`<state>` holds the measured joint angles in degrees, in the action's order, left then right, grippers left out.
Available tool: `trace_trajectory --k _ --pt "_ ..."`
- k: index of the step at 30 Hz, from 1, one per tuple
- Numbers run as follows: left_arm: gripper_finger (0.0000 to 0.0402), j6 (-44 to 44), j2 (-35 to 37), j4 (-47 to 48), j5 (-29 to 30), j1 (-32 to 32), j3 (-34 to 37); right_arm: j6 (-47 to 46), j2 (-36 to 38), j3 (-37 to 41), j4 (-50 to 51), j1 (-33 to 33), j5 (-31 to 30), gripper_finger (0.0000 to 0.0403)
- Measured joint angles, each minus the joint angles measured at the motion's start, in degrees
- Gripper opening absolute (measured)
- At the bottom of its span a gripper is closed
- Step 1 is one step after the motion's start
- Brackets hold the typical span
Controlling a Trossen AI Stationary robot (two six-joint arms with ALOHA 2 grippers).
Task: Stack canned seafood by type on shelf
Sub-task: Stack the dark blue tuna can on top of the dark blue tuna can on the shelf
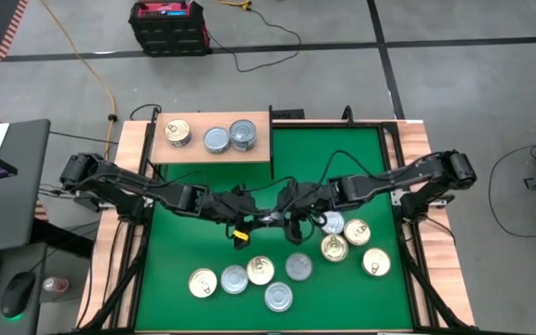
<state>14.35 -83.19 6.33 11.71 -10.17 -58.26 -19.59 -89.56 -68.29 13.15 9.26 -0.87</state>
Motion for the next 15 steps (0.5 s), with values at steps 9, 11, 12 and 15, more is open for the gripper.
trace_trajectory --k 9,11,12,15 --pt "0.0130 -2.2 5.4 4.1 5.8 0.6 0.0 -2.2 5.2 -3.6 9.0 -5.1 3.3 0.0266" --pt "0.0134 -3.1 8.4 7.3 8.8 2.1 0.0 -1.5 7.9 -4.9 14.2 -5.8 -0.3 0.0268" --pt "0.0137 -3.8 9.9 8.2 10.2 3.2 0.1 -0.9 9.3 -5.3 15.9 -6.0 -2.6 0.0269" --pt "0.0143 -8.5 14.4 9.7 12.8 7.6 0.0 0.0 13.7 -5.5 20.1 -6.0 -10.0 0.0269"
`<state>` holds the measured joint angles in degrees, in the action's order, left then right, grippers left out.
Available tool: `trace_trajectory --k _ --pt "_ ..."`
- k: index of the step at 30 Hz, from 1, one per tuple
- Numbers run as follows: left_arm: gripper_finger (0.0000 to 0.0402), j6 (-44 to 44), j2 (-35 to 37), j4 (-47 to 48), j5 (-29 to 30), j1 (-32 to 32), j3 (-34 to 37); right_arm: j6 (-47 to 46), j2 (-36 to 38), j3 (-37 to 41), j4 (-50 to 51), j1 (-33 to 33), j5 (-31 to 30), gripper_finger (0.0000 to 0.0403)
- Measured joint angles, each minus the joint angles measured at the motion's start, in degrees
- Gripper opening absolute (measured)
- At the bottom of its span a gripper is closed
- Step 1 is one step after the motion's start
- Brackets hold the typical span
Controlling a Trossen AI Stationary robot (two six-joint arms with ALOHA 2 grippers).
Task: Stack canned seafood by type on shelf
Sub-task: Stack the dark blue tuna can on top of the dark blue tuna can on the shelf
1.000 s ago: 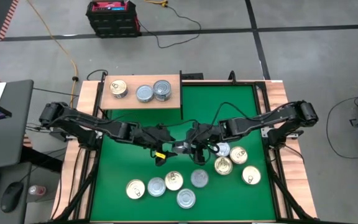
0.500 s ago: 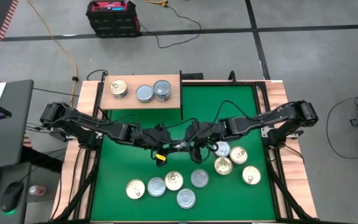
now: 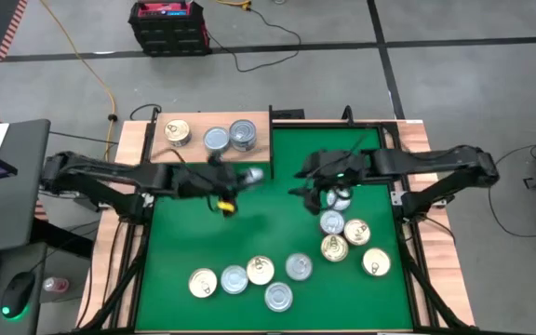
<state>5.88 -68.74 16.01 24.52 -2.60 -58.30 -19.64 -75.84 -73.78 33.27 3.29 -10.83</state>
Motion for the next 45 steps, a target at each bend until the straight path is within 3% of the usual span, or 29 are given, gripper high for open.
trace_trajectory --k 5,9,14,18,23,30,36,45 --pt "0.0136 -10.1 0.8 7.4 2.5 9.8 -9.9 -1.6 4.5 0.0 3.6 0.9 -7.2 0.0270" --pt "0.0137 -16.7 -5.1 19.4 2.6 17.9 -21.1 -2.1 4.4 0.0 4.3 0.8 -7.4 0.0270" --pt "0.0138 -22.8 -12.6 30.8 0.7 24.3 -29.0 -4.4 3.3 0.0 6.4 1.4 -7.3 0.0270" --pt "0.0138 -29.4 -16.7 31.5 6.6 24.2 -30.3 -5.0 2.5 0.0 7.3 2.6 -7.3 0.0270" --pt "0.0139 -35.1 -19.8 29.0 8.9 22.7 -30.3 -5.1 1.5 0.0 7.7 3.8 -7.7 0.0270" --pt "0.0140 -38.0 -22.4 29.6 18.2 21.1 -30.4 -5.9 1.6 0.0 8.9 3.9 -9.0 0.0270" --pt "0.0162 -36.4 -21.8 30.0 16.0 21.0 -30.4 -5.9 1.6 0.0 8.8 3.7 -9.1 0.0270" --pt "0.0235 -34.1 -20.1 31.1 9.7 20.9 -30.4 -5.4 1.6 0.0 8.7 3.6 -9.1 0.0270"
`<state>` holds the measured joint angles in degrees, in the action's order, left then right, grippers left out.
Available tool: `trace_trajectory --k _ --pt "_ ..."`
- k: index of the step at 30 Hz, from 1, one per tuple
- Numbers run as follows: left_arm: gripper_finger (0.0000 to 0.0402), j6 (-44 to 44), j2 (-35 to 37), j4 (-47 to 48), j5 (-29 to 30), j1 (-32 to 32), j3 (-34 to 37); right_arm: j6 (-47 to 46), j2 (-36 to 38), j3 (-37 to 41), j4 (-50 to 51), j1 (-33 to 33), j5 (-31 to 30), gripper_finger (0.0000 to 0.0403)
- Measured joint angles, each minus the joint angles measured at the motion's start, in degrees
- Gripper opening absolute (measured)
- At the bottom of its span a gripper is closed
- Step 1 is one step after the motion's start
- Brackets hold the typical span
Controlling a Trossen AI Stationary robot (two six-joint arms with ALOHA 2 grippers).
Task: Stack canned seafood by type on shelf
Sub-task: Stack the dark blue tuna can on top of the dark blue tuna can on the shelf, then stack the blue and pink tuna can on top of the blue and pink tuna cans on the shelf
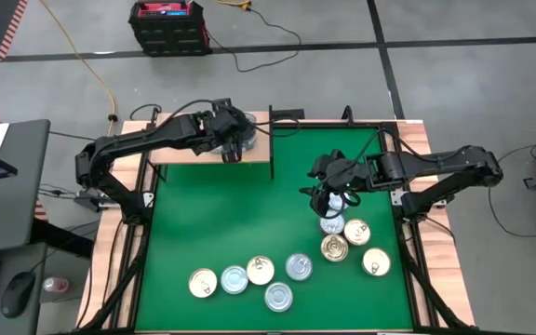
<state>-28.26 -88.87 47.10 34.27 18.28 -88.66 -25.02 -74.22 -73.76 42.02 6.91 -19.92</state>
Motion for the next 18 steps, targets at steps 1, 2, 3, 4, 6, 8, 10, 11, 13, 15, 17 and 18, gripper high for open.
trace_trajectory --k 1,2,3,4,6,8,10,11,13,15,17,18 --pt "0.0242 0.5 0.0 0.6 -0.6 0.0 0.0 0.0 0.0 0.0 0.0 -0.2 0.0 0.0270" --pt "0.0249 1.0 0.1 1.2 -1.9 0.0 0.0 0.0 0.0 0.0 -0.1 -0.3 0.0 0.0270" --pt "0.0256 1.5 0.1 1.7 -2.9 0.0 0.0 0.0 0.0 0.0 -0.1 -0.3 0.0 0.0270" --pt "0.0261 1.9 0.1 2.2 -3.7 0.0 0.0 0.0 0.0 0.0 -0.1 -0.3 0.0 0.0270" --pt "0.0267 2.7 0.1 2.5 -4.4 -0.3 0.0 0.0 0.0 0.0 -0.1 -0.3 -0.1 0.0270" --pt "0.0269 3.4 0.1 2.7 -4.9 -0.6 0.0 0.0 0.0 0.0 -0.2 -0.3 -0.2 0.0270" --pt "0.0269 4.0 0.3 2.9 -5.3 -0.7 0.0 0.0 0.0 0.0 -0.3 -0.3 -0.2 0.0270" --pt "0.0269 4.4 0.5 3.0 -5.8 -0.6 0.0 0.0 0.0 0.0 -0.3 -0.3 -0.2 0.0270" --pt "0.0268 5.1 0.9 3.1 -6.2 -0.6 0.0 0.0 0.0 0.0 -0.3 -0.3 -0.2 0.0270" --pt "0.0268 5.8 1.3 3.1 -6.0 -0.6 0.0 0.0 0.0 0.0 -0.2 -0.3 -0.1 0.0270" --pt "0.0269 6.0 2.0 3.1 -5.8 -0.6 0.0 0.0 0.0 0.0 -0.2 -0.3 0.0 0.0270" --pt "0.0269 6.0 2.4 3.0 -5.8 -0.6 0.0 0.0 0.0 0.0 -0.1 -0.3 0.1 0.0270"
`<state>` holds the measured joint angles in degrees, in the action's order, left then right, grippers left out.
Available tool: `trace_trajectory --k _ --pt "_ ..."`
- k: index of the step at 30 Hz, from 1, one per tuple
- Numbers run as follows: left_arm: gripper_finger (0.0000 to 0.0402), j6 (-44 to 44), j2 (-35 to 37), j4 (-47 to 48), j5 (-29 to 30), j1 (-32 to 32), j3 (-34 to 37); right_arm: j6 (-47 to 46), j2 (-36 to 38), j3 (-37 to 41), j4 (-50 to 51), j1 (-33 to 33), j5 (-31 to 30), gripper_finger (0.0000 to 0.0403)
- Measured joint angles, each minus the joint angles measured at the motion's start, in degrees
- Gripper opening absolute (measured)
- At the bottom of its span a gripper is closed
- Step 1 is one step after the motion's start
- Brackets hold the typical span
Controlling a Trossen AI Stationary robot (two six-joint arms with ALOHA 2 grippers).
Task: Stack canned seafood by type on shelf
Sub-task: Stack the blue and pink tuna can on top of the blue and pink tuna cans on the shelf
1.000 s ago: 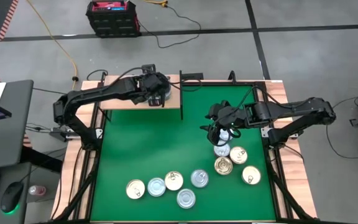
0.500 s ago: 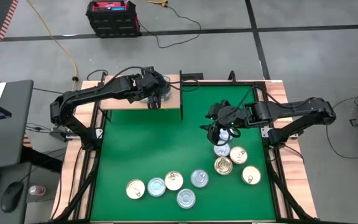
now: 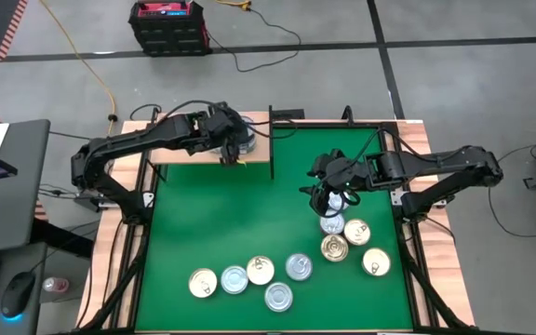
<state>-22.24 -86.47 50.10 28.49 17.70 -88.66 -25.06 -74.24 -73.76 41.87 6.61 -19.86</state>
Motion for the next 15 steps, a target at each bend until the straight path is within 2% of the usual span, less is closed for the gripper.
trace_trajectory --k 6,9,12,15 --pt "0.0267 1.6 2.6 -0.3 -2.4 -0.1 0.0 -0.5 0.0 0.0 0.4 0.0 0.1 0.0270" --pt "0.0267 6.4 5.2 -0.8 -9.2 -0.7 0.0 -1.8 0.0 0.0 2.2 0.0 0.5 0.0270" --pt "0.0267 12.4 7.3 -0.8 -17.4 -2.4 -0.1 -0.6 0.0 0.0 6.0 -0.1 3.3 0.0270" --pt "0.0266 18.2 7.8 0.0 -20.9 -6.3 -0.1 0.1 0.0 0.3 12.6 -2.0 7.2 0.0268"
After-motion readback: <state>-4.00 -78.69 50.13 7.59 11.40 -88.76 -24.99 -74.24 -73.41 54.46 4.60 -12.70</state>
